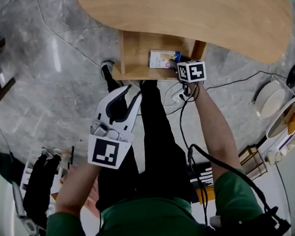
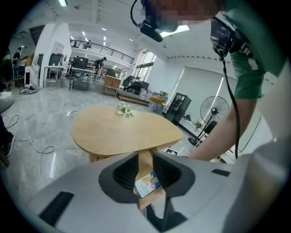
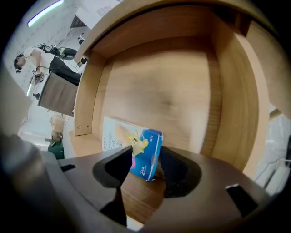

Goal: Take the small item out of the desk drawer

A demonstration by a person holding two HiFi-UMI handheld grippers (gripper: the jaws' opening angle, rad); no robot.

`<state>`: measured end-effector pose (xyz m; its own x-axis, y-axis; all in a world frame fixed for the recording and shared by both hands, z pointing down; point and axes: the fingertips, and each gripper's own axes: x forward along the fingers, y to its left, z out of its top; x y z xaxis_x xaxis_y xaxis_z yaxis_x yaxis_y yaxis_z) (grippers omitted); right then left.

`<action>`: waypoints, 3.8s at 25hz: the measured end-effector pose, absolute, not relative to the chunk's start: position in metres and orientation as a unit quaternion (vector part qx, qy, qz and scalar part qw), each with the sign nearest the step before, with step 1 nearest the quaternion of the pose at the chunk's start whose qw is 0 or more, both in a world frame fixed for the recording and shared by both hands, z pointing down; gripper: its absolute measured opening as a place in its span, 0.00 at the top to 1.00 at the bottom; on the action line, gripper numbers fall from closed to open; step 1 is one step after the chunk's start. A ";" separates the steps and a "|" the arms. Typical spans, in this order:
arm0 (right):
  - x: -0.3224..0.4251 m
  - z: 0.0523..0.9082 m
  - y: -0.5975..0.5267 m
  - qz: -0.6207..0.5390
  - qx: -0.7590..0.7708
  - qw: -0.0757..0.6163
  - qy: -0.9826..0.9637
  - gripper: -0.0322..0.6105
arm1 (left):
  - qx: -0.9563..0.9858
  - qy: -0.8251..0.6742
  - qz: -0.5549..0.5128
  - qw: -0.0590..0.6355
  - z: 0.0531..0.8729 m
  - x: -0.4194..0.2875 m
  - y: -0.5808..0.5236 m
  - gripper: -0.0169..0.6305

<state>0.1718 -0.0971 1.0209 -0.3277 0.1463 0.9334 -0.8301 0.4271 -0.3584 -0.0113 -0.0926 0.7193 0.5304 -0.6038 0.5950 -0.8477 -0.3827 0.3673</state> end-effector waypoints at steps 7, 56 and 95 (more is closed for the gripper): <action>0.177 1.012 -0.098 0.470 0.258 0.512 -0.671 0.73 | 0.808 -0.451 0.185 0.333 0.713 -0.011 -0.100 0.81; 0.298 0.828 -0.330 0.617 0.551 0.003 -0.563 0.85 | 0.808 -0.483 0.174 0.287 0.595 0.016 -0.160 0.81; 0.249 0.653 -0.359 0.400 0.508 0.134 -0.751 0.85 | 0.800 -0.525 0.103 0.272 0.512 -0.022 -0.216 0.81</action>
